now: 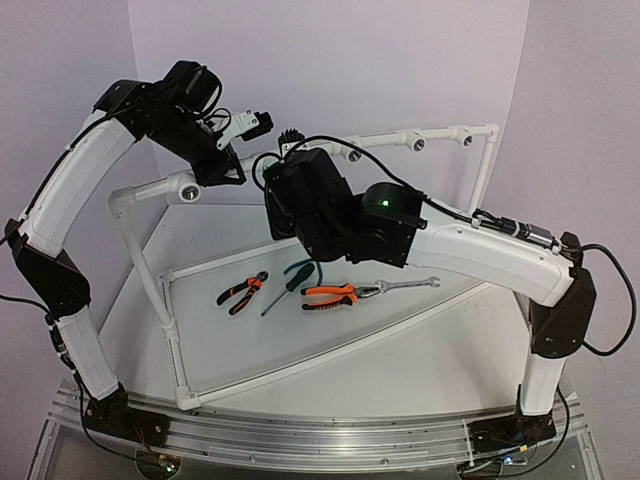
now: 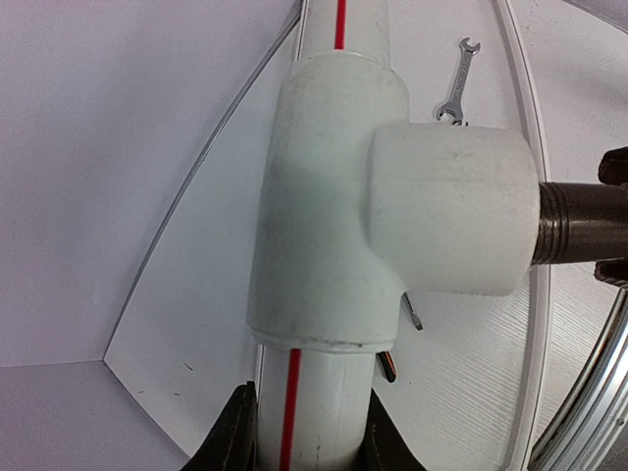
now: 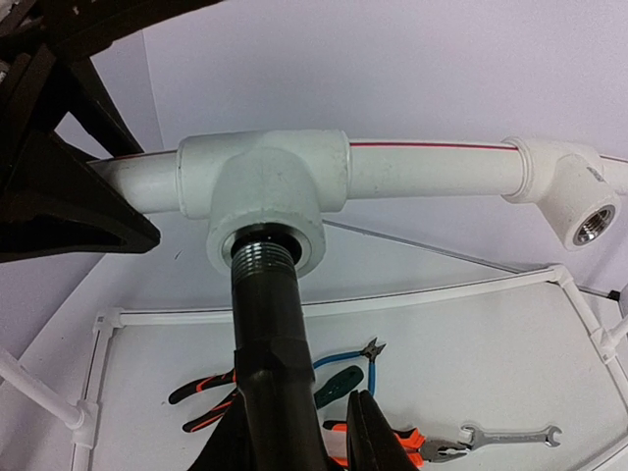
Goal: Install the water faucets
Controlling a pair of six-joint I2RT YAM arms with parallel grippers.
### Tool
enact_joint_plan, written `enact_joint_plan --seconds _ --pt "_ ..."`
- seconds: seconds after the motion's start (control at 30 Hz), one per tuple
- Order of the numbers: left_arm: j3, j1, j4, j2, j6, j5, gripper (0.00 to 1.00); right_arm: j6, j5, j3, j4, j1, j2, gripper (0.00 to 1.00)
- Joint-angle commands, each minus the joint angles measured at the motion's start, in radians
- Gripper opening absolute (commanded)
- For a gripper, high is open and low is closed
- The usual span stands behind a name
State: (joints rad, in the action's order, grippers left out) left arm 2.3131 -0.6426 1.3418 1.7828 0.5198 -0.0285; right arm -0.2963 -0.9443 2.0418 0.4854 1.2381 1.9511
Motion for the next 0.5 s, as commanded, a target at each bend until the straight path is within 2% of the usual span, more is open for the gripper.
enact_joint_plan --seconds 0.0,0.47 --pt "-0.011 0.026 -0.055 0.029 -0.509 0.049 0.00 -0.027 -0.028 0.052 -0.054 -0.024 -0.011 0.00" --pt "-0.022 0.013 -0.054 0.027 -0.503 0.072 0.00 -0.040 -0.040 0.089 -0.041 -0.031 -0.008 0.00"
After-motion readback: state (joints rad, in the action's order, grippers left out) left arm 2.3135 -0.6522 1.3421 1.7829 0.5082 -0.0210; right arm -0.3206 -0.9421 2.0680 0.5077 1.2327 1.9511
